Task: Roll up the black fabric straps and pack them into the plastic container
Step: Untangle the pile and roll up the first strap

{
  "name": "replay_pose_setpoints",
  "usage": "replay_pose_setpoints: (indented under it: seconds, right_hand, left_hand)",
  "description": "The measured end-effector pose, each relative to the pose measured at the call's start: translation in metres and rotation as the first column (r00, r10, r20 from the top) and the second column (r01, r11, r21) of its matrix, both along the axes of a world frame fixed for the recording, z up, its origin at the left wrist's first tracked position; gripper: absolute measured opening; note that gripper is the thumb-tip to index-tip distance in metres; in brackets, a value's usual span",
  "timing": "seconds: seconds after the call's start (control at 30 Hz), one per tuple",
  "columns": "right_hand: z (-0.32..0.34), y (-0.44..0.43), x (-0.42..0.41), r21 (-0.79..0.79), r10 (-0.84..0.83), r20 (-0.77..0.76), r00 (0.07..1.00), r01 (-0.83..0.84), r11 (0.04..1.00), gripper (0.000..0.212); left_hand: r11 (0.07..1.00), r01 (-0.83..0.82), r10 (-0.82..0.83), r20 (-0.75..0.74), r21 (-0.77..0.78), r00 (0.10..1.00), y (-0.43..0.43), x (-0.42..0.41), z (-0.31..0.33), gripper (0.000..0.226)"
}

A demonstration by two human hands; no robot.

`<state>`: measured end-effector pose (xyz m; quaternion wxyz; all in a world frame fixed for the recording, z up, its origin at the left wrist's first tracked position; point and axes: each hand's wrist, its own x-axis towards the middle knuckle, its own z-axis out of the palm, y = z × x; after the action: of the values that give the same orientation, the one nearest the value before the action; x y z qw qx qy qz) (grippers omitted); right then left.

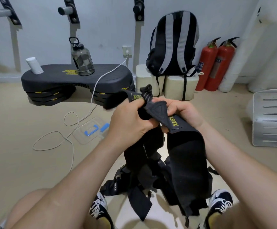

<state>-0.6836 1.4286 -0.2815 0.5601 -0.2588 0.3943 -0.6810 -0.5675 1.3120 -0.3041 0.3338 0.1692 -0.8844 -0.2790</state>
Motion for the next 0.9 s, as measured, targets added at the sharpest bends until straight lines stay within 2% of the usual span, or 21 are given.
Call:
replay_pose_setpoints:
  seconds: [0.07, 0.17, 0.23, 0.3, 0.4, 0.47, 0.53, 0.57, 0.63, 0.67, 0.7, 0.73, 0.77, 0.8, 0.83, 0.9]
  right_hand:
    - [-0.004, 0.0, -0.003, 0.046, 0.007, -0.033, 0.999, -0.005, 0.999, 0.053]
    - [-0.002, 0.0, -0.008, 0.06, -0.002, -0.206, 0.979, 0.014, 0.998, 0.034]
    - [0.001, 0.001, -0.01, 0.064, 0.009, -0.351, 0.936, 0.014, 0.998, 0.034]
    - [0.001, 0.003, -0.013, 0.076, 0.03, -0.389, 0.921, 0.0, 0.997, 0.032]
    - [0.006, 0.012, -0.017, 0.076, 0.047, -0.427, 0.903, -0.016, 0.997, 0.033]
    - [0.011, 0.028, -0.029, 0.031, -0.006, -0.408, 0.913, 0.02, 0.999, 0.015]
    - [0.015, 0.045, -0.048, -0.048, -0.133, -0.266, 0.955, 0.124, 0.991, 0.043]
    - [0.015, 0.051, -0.055, -0.084, -0.187, -0.154, 0.97, 0.175, 0.981, 0.05]
    - [0.007, 0.054, -0.061, -0.079, -0.315, 0.022, 0.949, 0.316, 0.945, 0.039]
    - [0.0, 0.052, -0.062, -0.047, -0.376, 0.072, 0.924, 0.38, 0.924, 0.02]
    - [-0.001, 0.048, -0.055, -0.005, -0.405, 0.076, 0.911, 0.407, 0.913, 0.019]
    - [-0.006, 0.043, -0.05, 0.045, -0.399, 0.021, 0.917, 0.398, 0.916, 0.041]
    - [-0.008, 0.041, -0.045, 0.075, -0.359, -0.057, 0.932, 0.362, 0.929, 0.053]
    - [-0.007, 0.039, -0.039, 0.091, -0.331, -0.113, 0.937, 0.341, 0.935, 0.055]
    - [-0.005, 0.038, -0.036, 0.106, -0.32, -0.174, 0.931, 0.341, 0.934, 0.049]
    - [-0.004, 0.036, -0.037, 0.138, -0.358, -0.305, 0.882, 0.413, 0.9, 0.015]
  left_hand:
    - [0.998, -0.008, 0.006, -0.032, -0.064, 0.999, 0.006, 0.0, -0.003, 0.036]
    - [0.967, -0.025, 0.019, -0.026, -0.254, 0.999, 0.007, 0.002, -0.001, 0.029]
    - [0.922, -0.06, 0.054, -0.025, -0.383, 0.998, -0.001, 0.005, 0.002, 0.026]
    - [0.9, -0.088, 0.074, -0.049, -0.427, 0.996, -0.006, 0.005, 0.003, 0.013]
    - [0.907, -0.153, 0.147, -0.046, -0.392, 0.988, -0.011, 0.007, 0.005, 0.024]
    - [0.924, -0.29, 0.31, 0.044, -0.251, 0.95, -0.031, 0.01, 0.003, 0.022]
    - [0.875, -0.482, 0.479, 0.189, -0.034, 0.857, -0.061, 0.019, 0.0, 0.016]
    - [0.845, -0.528, 0.501, 0.218, 0.087, 0.838, -0.066, 0.025, 0.0, 0.016]
    - [0.838, -0.487, 0.444, 0.209, 0.247, 0.871, -0.056, 0.024, 0.003, 0.014]
    - [0.863, -0.428, 0.388, 0.191, 0.268, 0.902, -0.045, 0.018, 0.004, 0.017]
    - [0.893, -0.364, 0.325, 0.18, 0.265, 0.928, -0.035, 0.013, 0.005, 0.02]
    - [0.92, -0.311, 0.271, 0.187, 0.238, 0.944, -0.027, 0.008, 0.004, 0.019]
    - [0.94, -0.271, 0.229, 0.206, 0.208, 0.951, -0.023, 0.004, 0.004, 0.016]
    - [0.957, -0.233, 0.191, 0.229, 0.175, 0.955, -0.021, 0.0, 0.005, 0.019]
    - [0.972, -0.195, 0.155, 0.262, 0.133, 0.952, -0.021, -0.004, 0.006, 0.027]
    - [0.986, -0.159, 0.124, 0.41, 0.051, 0.904, -0.021, -0.01, 0.004, 0.062]
